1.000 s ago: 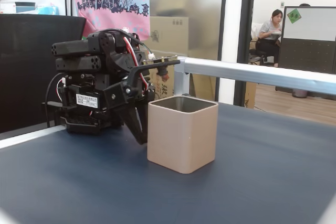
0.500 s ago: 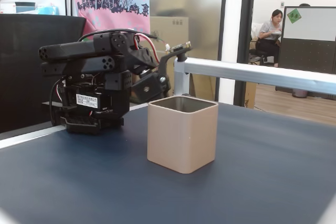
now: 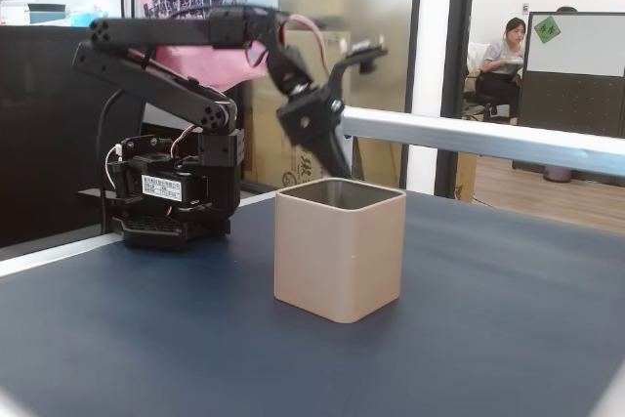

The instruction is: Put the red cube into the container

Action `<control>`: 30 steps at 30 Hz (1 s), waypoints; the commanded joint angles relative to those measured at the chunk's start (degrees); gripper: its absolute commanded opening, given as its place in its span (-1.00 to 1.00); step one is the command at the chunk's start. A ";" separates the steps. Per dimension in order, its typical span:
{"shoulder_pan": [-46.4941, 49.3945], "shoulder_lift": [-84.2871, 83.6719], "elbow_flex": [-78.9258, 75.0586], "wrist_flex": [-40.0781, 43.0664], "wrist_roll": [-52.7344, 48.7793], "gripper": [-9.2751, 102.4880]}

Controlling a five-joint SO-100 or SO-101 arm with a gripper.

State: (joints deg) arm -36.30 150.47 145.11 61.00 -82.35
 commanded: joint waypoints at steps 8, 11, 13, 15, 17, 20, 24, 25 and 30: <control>1.76 -22.94 -33.22 6.50 5.80 -0.69; 3.25 -31.55 -42.54 7.21 7.65 -0.68; 4.04 -37.27 -48.78 7.56 8.79 -0.67; 4.57 -43.59 -56.07 9.14 10.81 -0.65; 5.01 -50.45 -64.34 11.69 12.74 -0.64; 5.89 -59.59 -74.79 13.27 14.68 -0.61; 6.06 -69.52 -85.96 13.54 16.52 -0.55; 6.06 -71.72 -88.42 13.54 16.88 -0.53; 5.71 -81.21 -97.91 12.13 17.58 -0.42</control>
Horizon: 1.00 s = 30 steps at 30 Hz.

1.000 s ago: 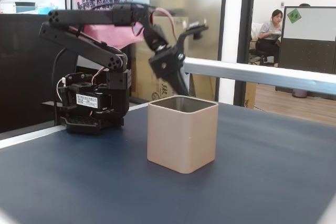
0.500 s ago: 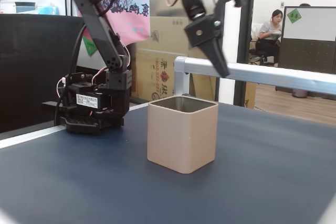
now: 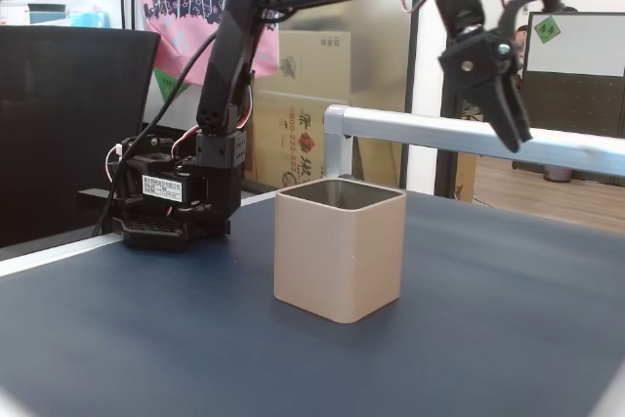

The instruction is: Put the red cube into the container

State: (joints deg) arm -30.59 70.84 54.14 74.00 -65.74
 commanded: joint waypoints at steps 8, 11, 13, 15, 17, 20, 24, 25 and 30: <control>-0.09 -16.44 -21.80 -6.06 2.46 -0.18; 0.00 -21.80 -26.98 -9.23 2.64 -0.14; 0.09 -25.84 -31.20 -11.87 3.43 -0.12; -0.09 -30.06 -35.95 -13.45 4.13 -0.12; -0.53 -33.40 -39.37 -14.77 4.66 -0.12; -0.97 -37.53 -42.71 -17.58 5.01 -0.12; -1.41 -41.13 -45.35 -20.04 3.60 -0.13; -1.41 -42.01 -45.97 -20.74 3.08 -0.13; -1.58 -45.35 -48.43 -21.62 0.79 -0.15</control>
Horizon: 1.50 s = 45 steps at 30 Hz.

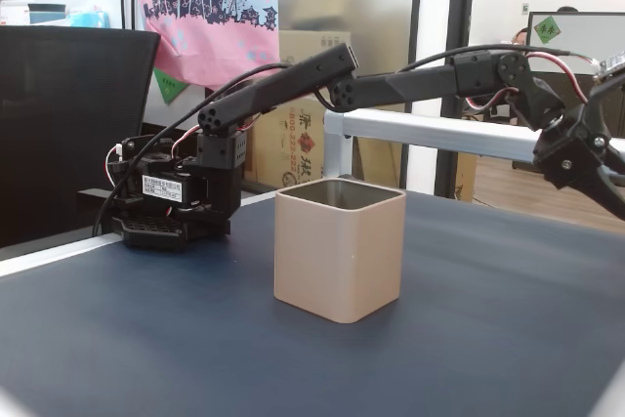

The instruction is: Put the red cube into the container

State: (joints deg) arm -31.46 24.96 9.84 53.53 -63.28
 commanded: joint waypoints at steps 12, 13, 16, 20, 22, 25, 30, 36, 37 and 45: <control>-0.44 -6.94 -7.82 -9.40 -5.36 -0.16; -0.53 -7.29 -7.82 -10.02 -5.54 -0.16; -0.62 -8.17 -7.82 -11.78 -6.33 -0.16; -0.88 -9.14 -7.82 -14.06 -7.12 -0.16; -0.88 -9.49 -7.82 -15.03 -7.38 -0.16; -1.05 -9.84 -7.82 -16.70 -7.56 -0.16; -1.32 -10.37 -7.82 -18.90 -7.91 -0.17; -1.49 -11.16 -7.82 -20.04 -8.00 -0.18; -1.49 -11.34 -7.82 -20.30 -8.17 -0.19; -0.62 -12.30 -8.35 -22.15 -8.70 -0.32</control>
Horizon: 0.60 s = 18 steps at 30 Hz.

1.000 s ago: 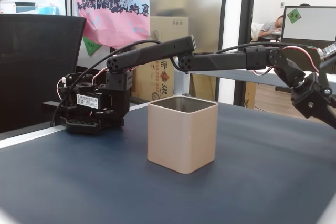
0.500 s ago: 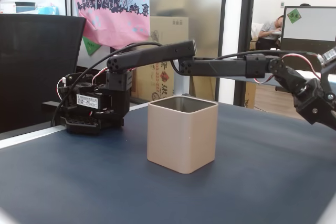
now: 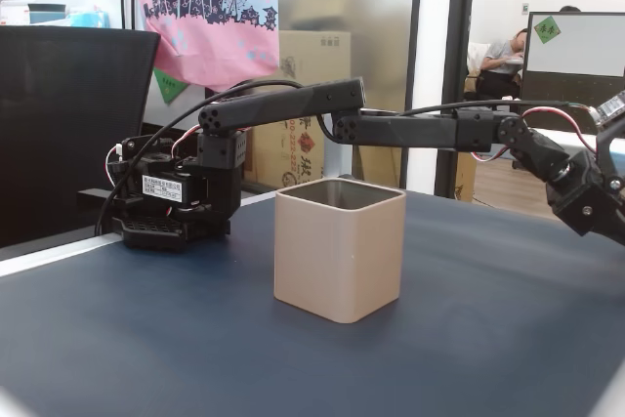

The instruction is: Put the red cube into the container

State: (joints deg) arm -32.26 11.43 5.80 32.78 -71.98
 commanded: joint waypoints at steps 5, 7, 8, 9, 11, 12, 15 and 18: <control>0.88 1.05 -4.66 -2.46 1.32 -0.43; 1.14 1.05 -4.83 -2.46 1.58 -0.46; 1.23 1.05 -4.83 -2.64 1.67 -0.47; 1.41 1.05 -4.92 -2.72 1.85 -0.49; 1.67 1.05 -5.01 -2.64 1.93 -0.52; 1.76 1.05 -5.01 -2.46 1.85 -0.54; 1.93 1.14 -5.01 -2.29 1.85 -0.58; 2.02 1.14 -5.10 -2.20 1.49 -0.62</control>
State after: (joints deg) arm -31.29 11.34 4.13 31.29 -70.40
